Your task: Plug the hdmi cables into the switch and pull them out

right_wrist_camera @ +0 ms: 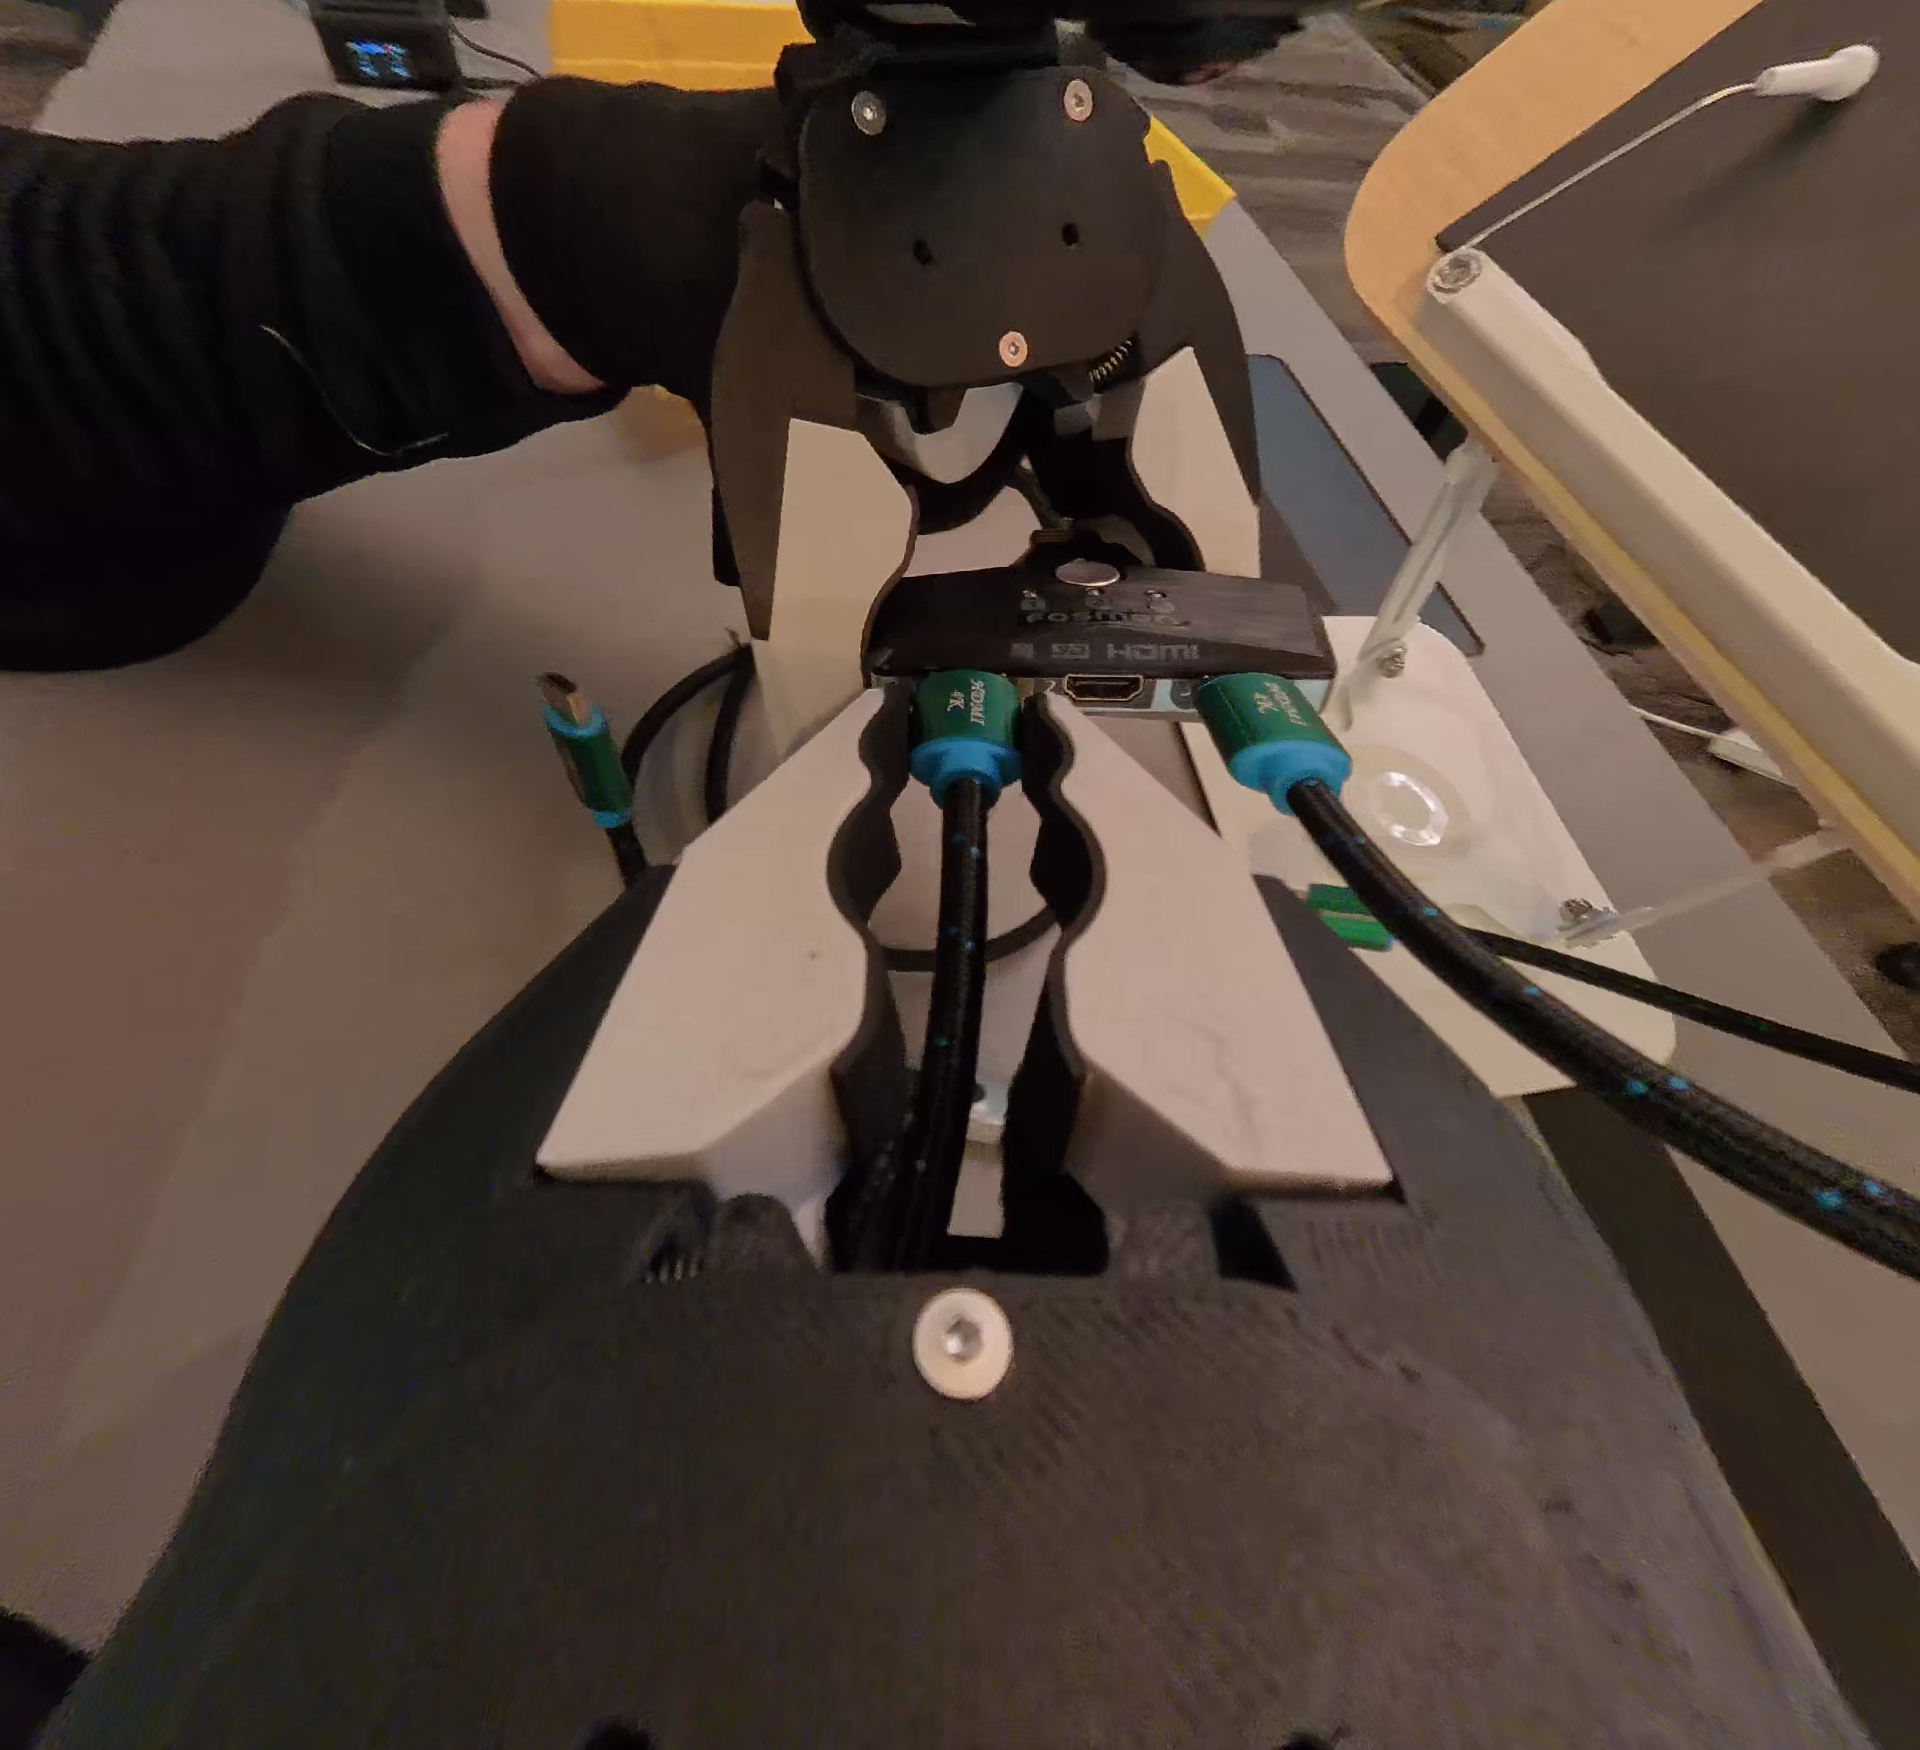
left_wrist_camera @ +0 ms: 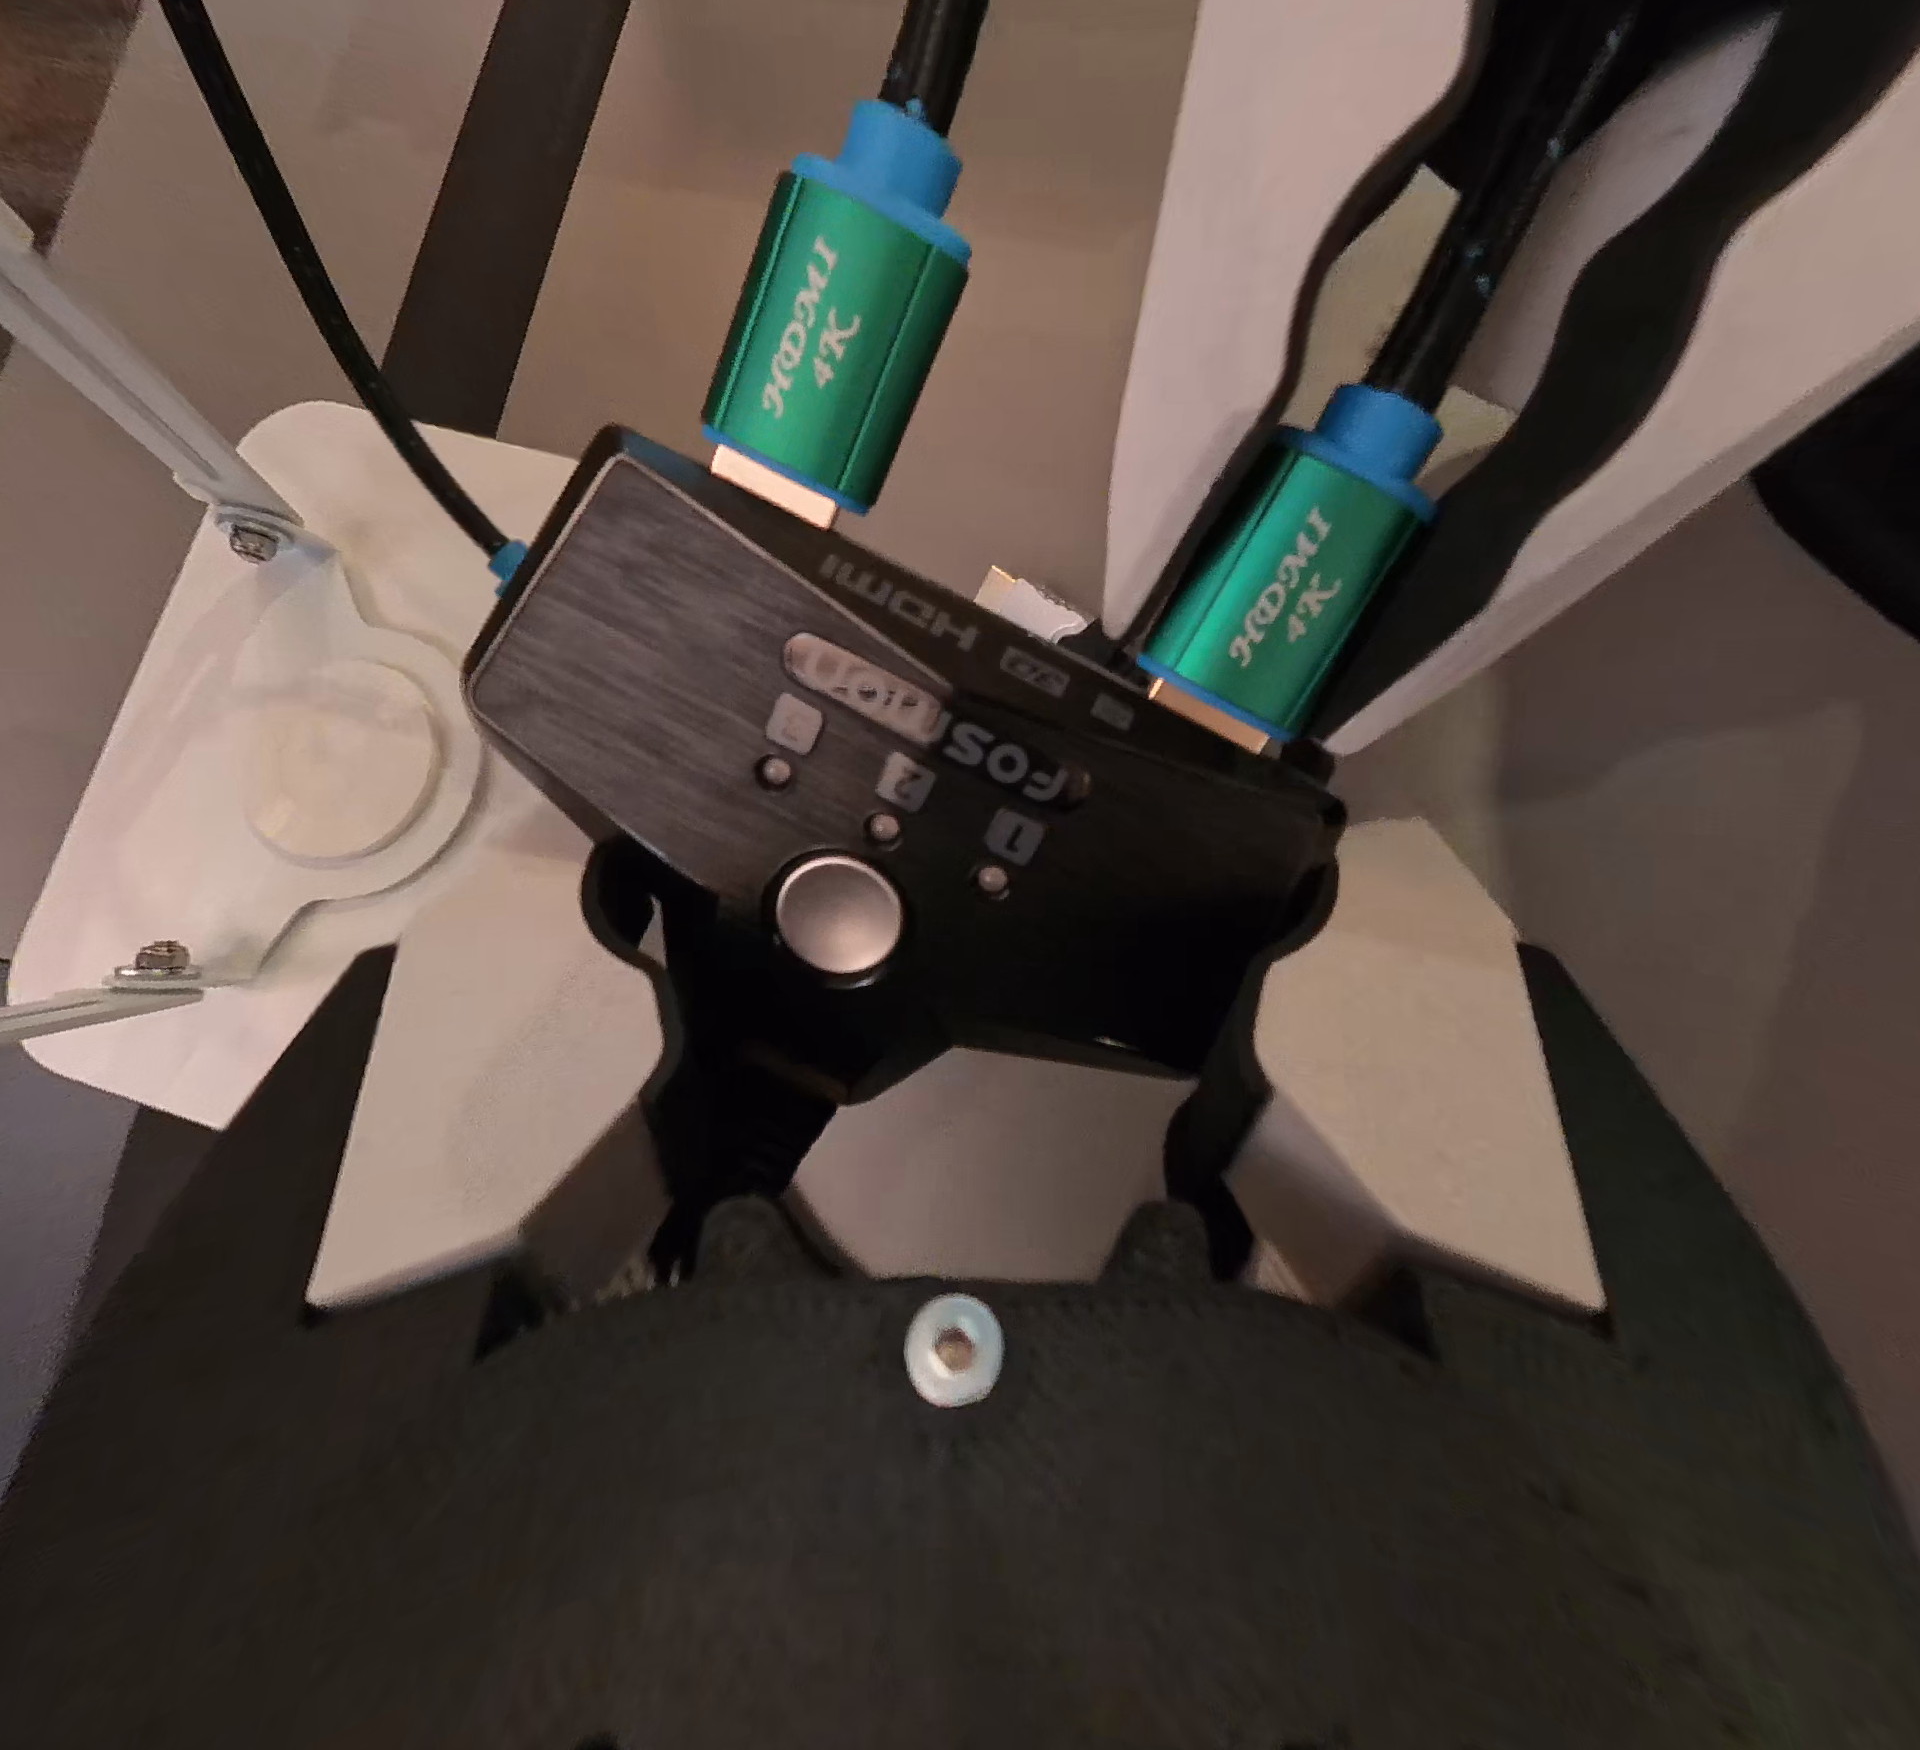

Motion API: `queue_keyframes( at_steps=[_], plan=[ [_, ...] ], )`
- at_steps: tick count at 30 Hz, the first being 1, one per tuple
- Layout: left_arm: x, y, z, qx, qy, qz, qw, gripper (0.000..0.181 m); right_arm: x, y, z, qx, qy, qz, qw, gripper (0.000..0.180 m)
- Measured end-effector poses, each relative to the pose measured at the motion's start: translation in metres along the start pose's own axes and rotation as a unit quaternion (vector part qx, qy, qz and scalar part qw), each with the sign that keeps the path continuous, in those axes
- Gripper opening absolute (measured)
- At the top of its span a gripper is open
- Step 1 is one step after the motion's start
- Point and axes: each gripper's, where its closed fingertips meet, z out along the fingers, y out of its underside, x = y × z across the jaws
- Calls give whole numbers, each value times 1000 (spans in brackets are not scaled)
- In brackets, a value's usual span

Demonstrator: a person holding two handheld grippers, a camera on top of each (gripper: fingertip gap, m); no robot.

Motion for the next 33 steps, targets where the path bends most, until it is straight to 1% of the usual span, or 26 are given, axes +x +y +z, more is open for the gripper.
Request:
queue_keyframes(
  at_steps=[2,4,11,13,21,22,24,26,28,30,32,33],
  plan=[
    [0,2,-1,-10,-7,10,1000,121,-3,1,0,0,-28,8,1000,21],
    [-2,-1,0,-1,-11,7,1000,121,-1,0,-2,4,-38,8,999,21],
    [-4,-4,-2,12,-11,0,1000,121,3,-2,-2,9,33,-4,999,20],
    [-1,-6,0,15,-6,4,1000,121,2,-1,-5,2,39,-6,999,20],
    [1,-9,0,17,-12,11,1000,120,0,-2,-10,12,-33,7,999,20],
    [-1,-9,-1,19,-14,7,1000,120,2,-2,-9,14,-28,10,999,20],
    [-6,-8,0,25,-9,-21,999,120,8,-3,-5,3,10,9,1000,20],
    [-5,-8,-1,32,-3,-22,999,120,9,-4,-5,-18,46,-6,999,20],
    [-2,-10,-2,33,-2,-11,999,120,6,-6,-8,-17,52,-8,998,20],
    [-2,-11,-1,31,-8,1,999,120,5,-4,-13,-4,25,7,1000,20],
    [-26,22,-5,-37,-61,-1,997,120,22,-8,-39,45,19,56,997,20],
    [-27,19,-13,-9,-43,-27,999,120,33,-7,-53,54,24,70,996,20]
  ],
)
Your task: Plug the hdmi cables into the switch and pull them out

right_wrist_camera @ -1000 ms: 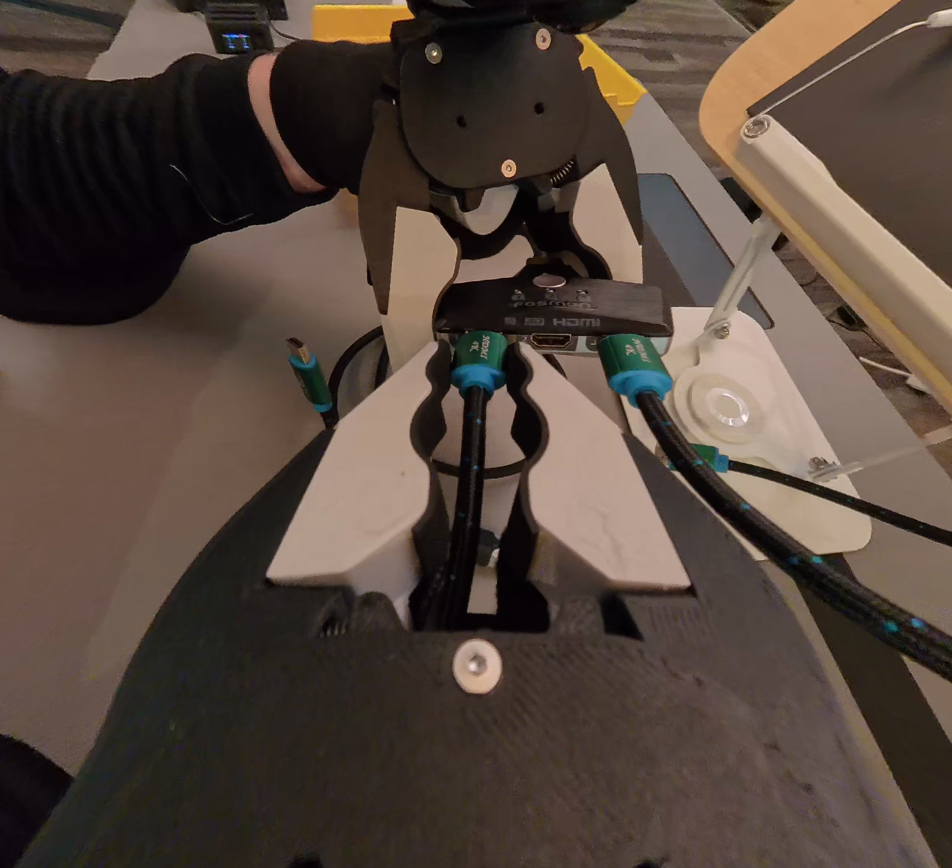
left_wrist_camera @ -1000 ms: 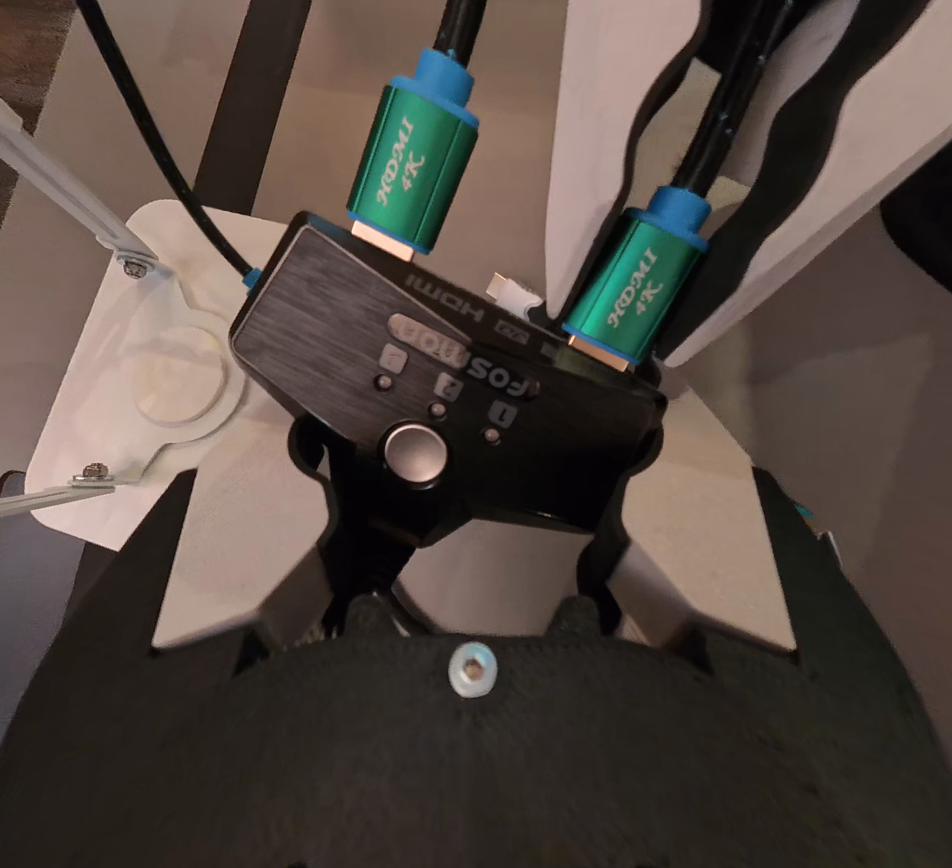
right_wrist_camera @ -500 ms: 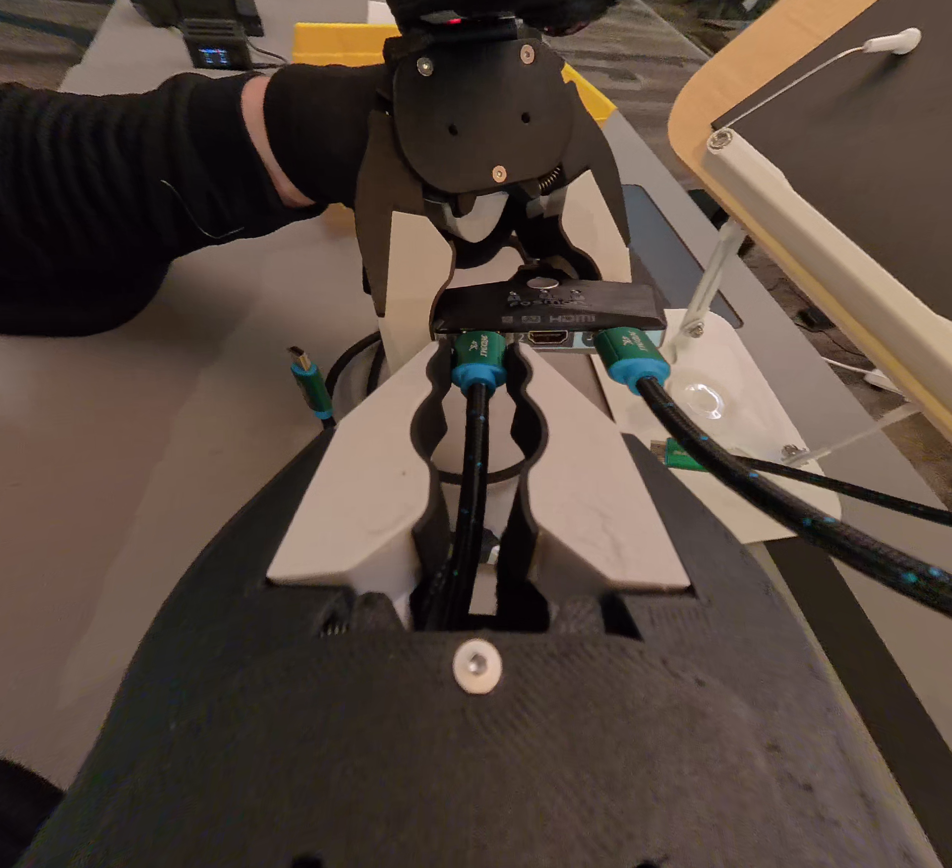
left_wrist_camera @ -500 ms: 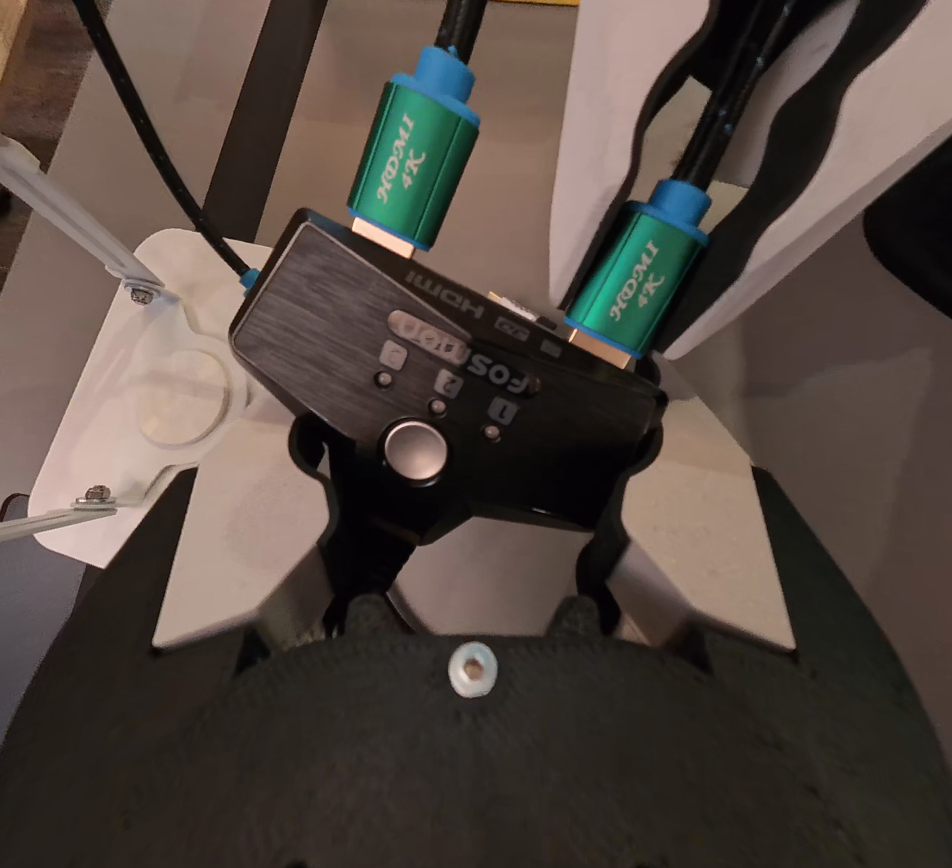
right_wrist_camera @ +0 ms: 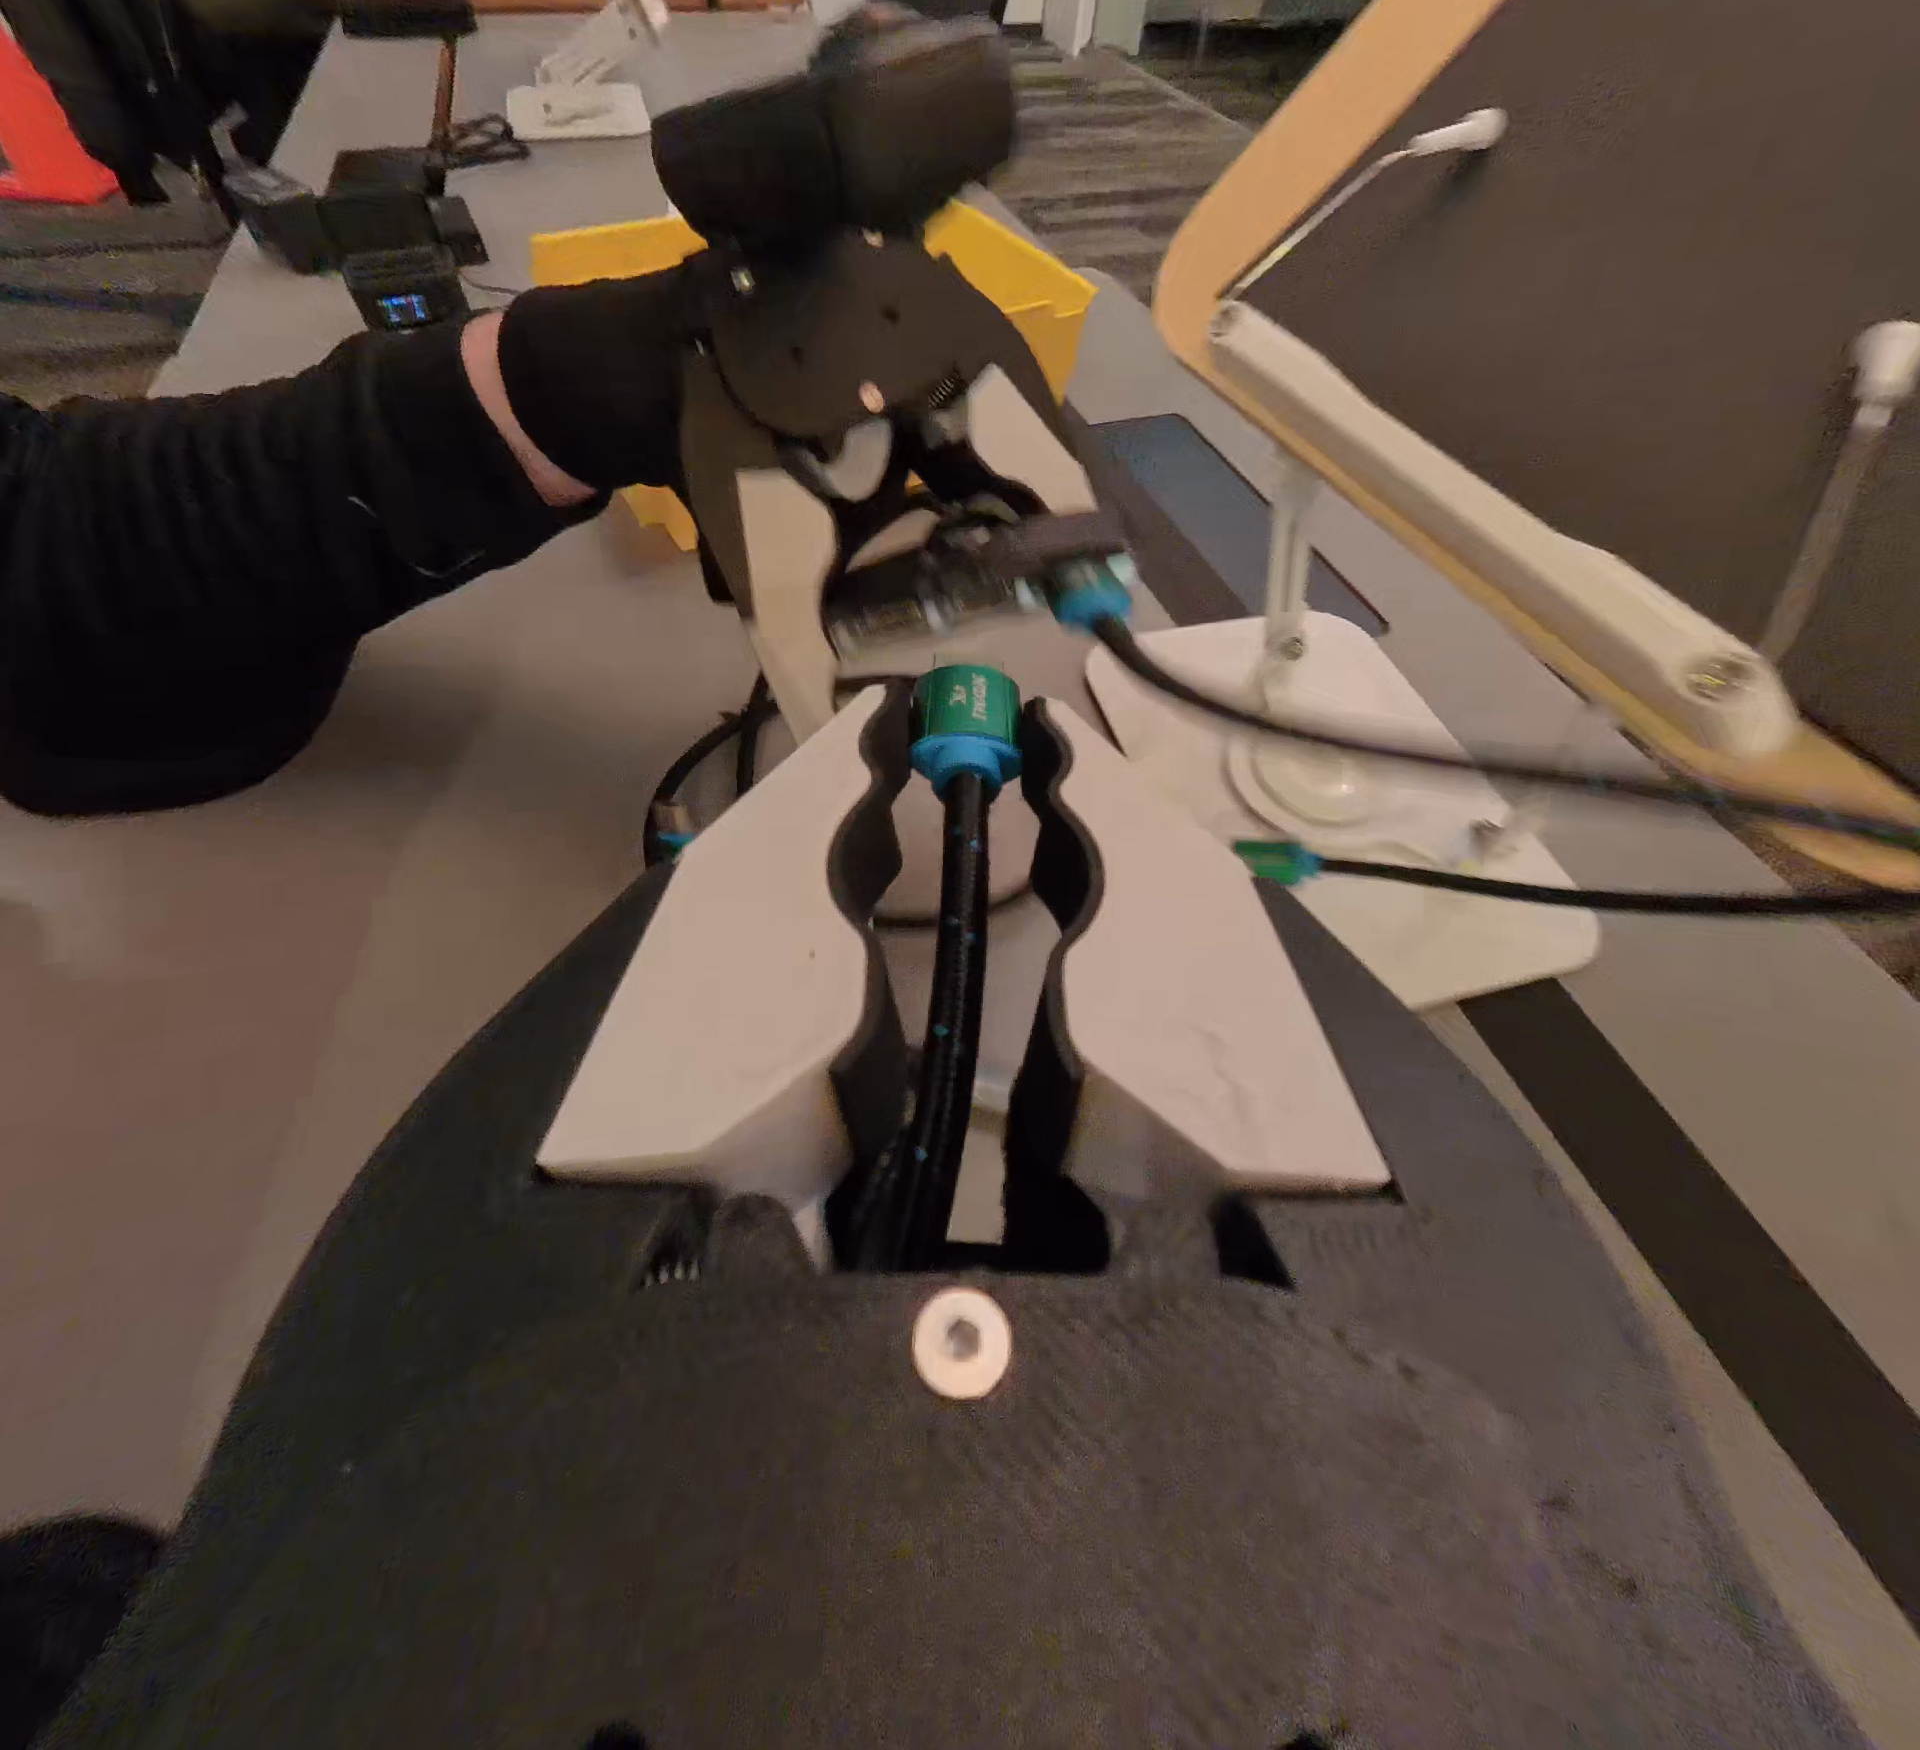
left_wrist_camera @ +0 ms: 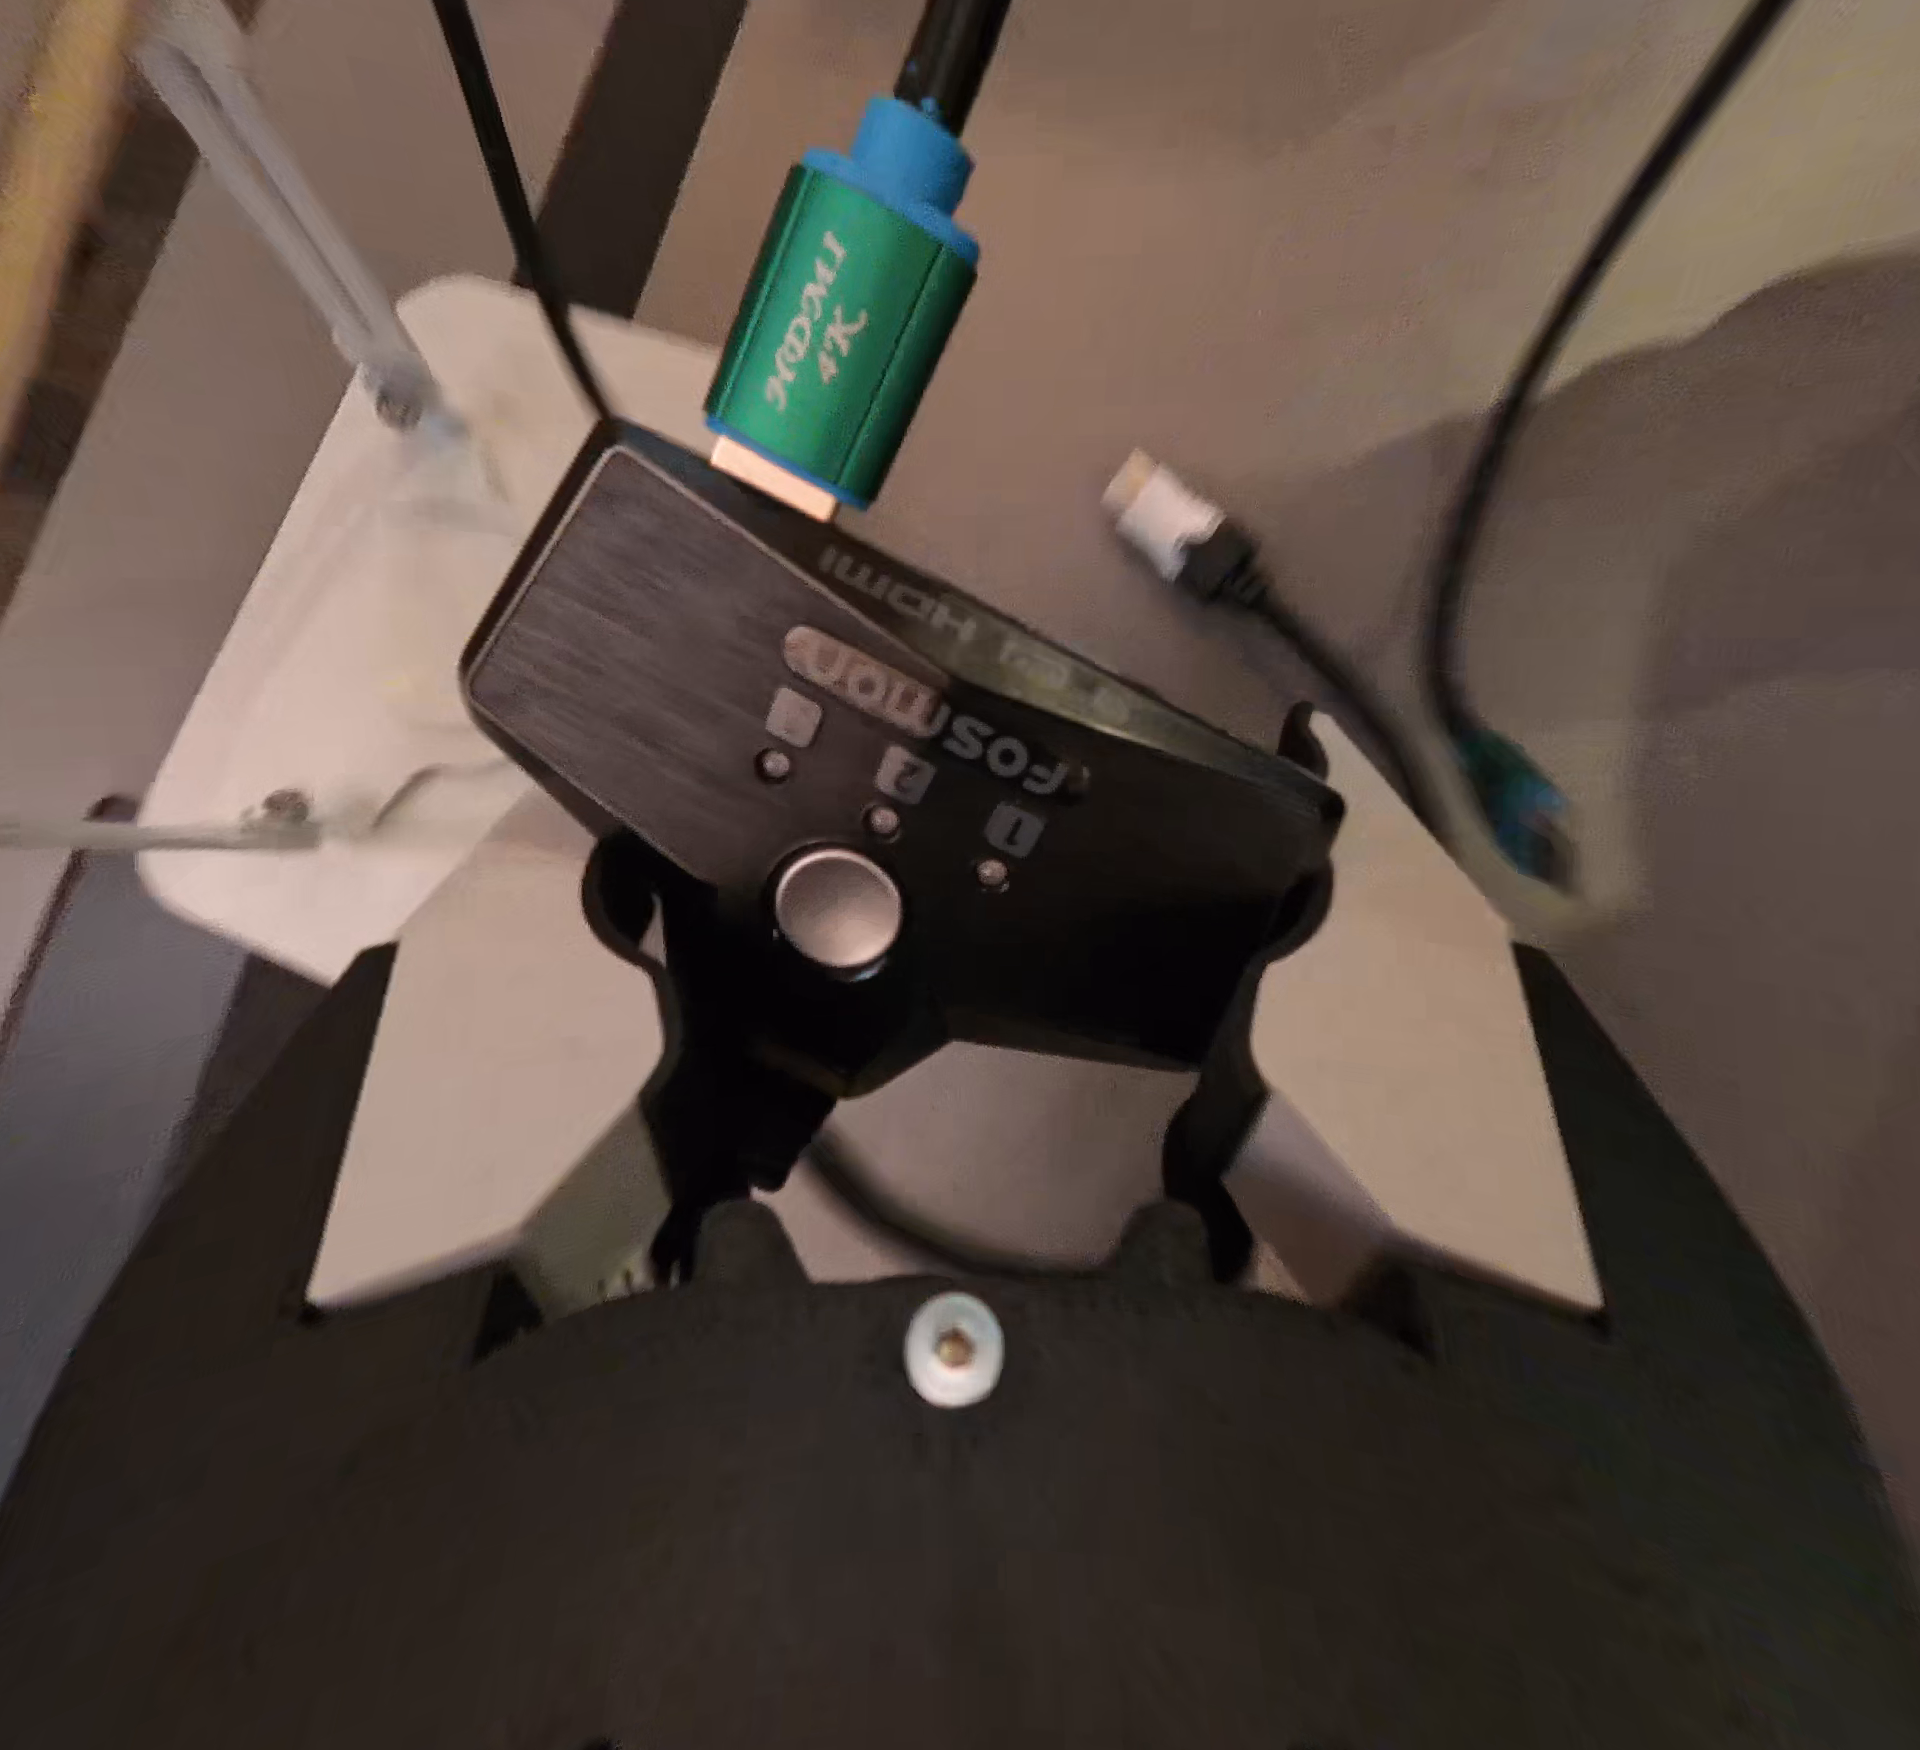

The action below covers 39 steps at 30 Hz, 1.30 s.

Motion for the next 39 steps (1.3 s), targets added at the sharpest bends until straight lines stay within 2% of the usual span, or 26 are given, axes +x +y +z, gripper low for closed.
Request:
queue_keyframes(
  at_steps=[1,5,7,9,12,20,24,30,35,39],
  plan=[
    [1,-12,-9,38,12,-16,999,120,3,2,-6,-12,4,-9,1000,20],
    [8,-11,2,0,-5,17,1000,121,-20,-5,7,-41,-4,-59,997,20],
    [5,-2,7,-19,-7,16,1000,121,-22,-9,3,-44,-4,-65,997,20],
    [4,-5,0,-4,-1,11,1000,121,-15,-17,-11,-33,11,-67,997,20],
    [6,-13,-11,24,9,10,1000,121,-5,-27,-41,-29,39,-83,995,19],
    [2,-7,-11,8,-3,13,1000,121,40,-64,-148,-7,151,-88,985,20],
    [2,-4,-11,3,-1,16,1000,121,68,-70,-207,-9,218,-88,972,20],
    [1,-4,-9,0,-5,18,1000,121,108,-42,-274,23,270,-38,962,20],
    [1,-4,-7,-2,-6,18,1000,121,136,12,-286,69,264,36,961,19],
    [1,-2,-5,-5,-4,17,1000,121,152,48,-282,84,256,75,960,20]
  ],
)
